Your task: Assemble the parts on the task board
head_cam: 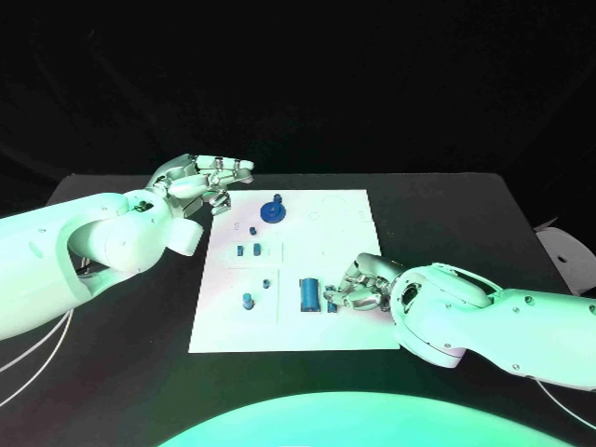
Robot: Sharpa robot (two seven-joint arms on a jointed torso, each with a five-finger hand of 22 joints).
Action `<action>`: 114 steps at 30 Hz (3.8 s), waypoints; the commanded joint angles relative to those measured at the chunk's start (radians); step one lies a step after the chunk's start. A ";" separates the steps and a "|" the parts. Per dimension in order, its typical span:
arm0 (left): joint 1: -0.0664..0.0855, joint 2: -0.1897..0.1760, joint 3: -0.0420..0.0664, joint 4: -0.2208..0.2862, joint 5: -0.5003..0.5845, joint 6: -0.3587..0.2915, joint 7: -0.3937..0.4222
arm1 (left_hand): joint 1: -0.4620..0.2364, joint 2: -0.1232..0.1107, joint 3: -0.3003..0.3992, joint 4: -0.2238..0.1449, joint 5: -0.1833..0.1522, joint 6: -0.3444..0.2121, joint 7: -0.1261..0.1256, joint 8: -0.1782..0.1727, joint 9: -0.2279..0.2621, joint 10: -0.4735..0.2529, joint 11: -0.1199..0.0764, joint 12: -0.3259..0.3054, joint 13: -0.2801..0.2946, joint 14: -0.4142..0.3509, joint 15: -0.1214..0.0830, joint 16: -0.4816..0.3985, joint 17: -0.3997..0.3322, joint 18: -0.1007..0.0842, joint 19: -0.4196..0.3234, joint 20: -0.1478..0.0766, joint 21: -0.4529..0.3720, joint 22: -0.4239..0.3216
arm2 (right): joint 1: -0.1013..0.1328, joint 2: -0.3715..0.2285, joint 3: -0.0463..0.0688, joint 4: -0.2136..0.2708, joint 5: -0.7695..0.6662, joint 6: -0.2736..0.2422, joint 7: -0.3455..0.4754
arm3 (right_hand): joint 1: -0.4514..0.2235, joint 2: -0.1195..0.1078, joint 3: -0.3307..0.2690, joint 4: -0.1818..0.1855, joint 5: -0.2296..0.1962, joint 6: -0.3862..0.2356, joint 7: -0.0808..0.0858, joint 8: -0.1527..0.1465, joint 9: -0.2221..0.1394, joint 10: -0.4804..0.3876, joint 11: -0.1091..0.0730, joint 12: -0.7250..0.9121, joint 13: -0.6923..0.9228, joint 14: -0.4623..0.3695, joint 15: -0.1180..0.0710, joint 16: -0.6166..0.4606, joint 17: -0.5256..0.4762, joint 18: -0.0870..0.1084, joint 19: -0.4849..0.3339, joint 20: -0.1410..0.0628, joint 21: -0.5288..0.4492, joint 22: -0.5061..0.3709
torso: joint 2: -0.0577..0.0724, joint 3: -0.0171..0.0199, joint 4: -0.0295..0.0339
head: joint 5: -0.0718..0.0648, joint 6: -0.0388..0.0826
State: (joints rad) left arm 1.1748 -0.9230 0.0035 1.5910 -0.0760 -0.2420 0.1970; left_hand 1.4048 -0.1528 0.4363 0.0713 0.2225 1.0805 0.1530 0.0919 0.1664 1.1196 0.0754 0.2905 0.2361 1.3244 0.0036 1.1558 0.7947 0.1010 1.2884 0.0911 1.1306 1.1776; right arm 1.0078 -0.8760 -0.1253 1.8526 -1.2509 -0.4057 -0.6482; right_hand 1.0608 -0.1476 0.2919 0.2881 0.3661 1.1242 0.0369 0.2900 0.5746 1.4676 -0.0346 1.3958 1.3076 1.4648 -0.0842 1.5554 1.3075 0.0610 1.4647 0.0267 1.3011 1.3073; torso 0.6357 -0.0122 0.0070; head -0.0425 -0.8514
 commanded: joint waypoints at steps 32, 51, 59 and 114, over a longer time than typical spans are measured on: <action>0.001 -0.007 0.000 -0.002 0.003 0.016 0.003 | -0.007 0.002 -0.006 0.002 -0.002 -0.001 -0.008 0.004 -0.002 -0.008 0.001 0.004 0.002 -0.004 -0.001 0.005 0.000 0.013 -0.001 0.003 -0.001 -0.001 | -0.040 -0.044 -0.001 0.029 -0.023 0.015 0.063 | 0.058 0.017 -0.040 -0.022 0.006 -0.001 -0.003 0.003 0.010 0.021 0.000 0.005 0.131 0.099 -0.008 0.001 0.232 -0.013 0.033 -0.006 0.004 0.200 | 0.001 -0.0009 -0.0020 | 0.004 0.006; 0.001 -0.007 0.000 -0.003 0.002 0.016 0.003 | -0.006 0.003 -0.006 0.001 -0.002 -0.001 -0.008 0.005 -0.002 -0.009 0.001 0.004 0.002 -0.004 -0.001 0.005 -0.001 0.013 -0.001 0.003 -0.001 0.000 | -0.042 -0.029 -0.001 -0.003 -0.013 0.011 0.079 | 0.096 0.018 -0.055 -0.038 -0.017 -0.004 -0.005 0.006 0.014 0.022 -0.002 0.007 0.133 0.099 -0.009 0.000 0.231 -0.012 0.031 -0.007 -0.003 0.199 | 0.000 -0.0009 -0.0036 | 0.003 0.006; 0.001 -0.004 -0.003 -0.012 0.009 0.016 0.009 | -0.008 0.001 -0.009 0.002 -0.002 -0.003 -0.007 0.004 -0.002 -0.010 0.002 0.004 0.002 -0.006 -0.001 0.001 -0.007 0.014 -0.004 0.003 -0.006 -0.004 | -0.018 -0.066 0.000 0.020 0.074 -0.077 0.221 | 0.102 0.001 -0.093 -0.031 0.037 -0.047 0.016 -0.022 0.003 0.002 0.014 -0.027 0.109 0.092 0.002 -0.014 0.202 -0.003 0.014 -0.001 -0.058 0.185 | -0.006 -0.0016 -0.0051 | 0.001 0.016; -0.095 0.182 -0.012 -0.158 0.110 -0.374 0.261 | -0.842 0.153 -0.436 0.023 -0.137 -0.736 -0.153 -0.092 -0.166 -0.773 -0.002 -0.290 -0.236 -1.004 0.072 -1.156 -0.795 -0.101 -1.012 0.022 -1.131 -1.076 | 0.079 0.142 0.081 -0.452 1.159 -0.215 1.109 | -0.525 0.148 -0.194 -0.288 -0.292 -0.744 0.040 -0.290 -0.499 -1.047 0.035 -1.396 -1.308 -1.028 0.084 -1.555 -1.227 0.020 -1.134 0.066 -1.301 -1.048 | -0.092 0.0119 -0.0074 | 0.042 0.250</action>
State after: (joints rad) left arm 1.0822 -0.7387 -0.0115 1.4113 0.0721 -0.4898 0.3876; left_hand 0.7611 -0.0107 0.0045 0.1270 0.1157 0.4657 0.0413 0.0106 0.0052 0.4685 0.0994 0.0094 0.0050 0.4336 0.1030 0.0078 0.0050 0.0538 0.3741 0.1532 0.0075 0.1368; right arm 1.0900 -0.7286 -0.0465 1.3783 -0.1623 -0.5098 0.3982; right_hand 0.7265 -0.0057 0.1349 0.0125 0.1005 0.5151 0.1049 0.0071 0.1024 0.5707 0.0456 0.0173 0.0150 0.5914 0.0140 0.0192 0.1092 0.1152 0.4474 0.1253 0.0087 0.3520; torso 0.5341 -0.0065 -0.0095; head -0.0019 -0.6120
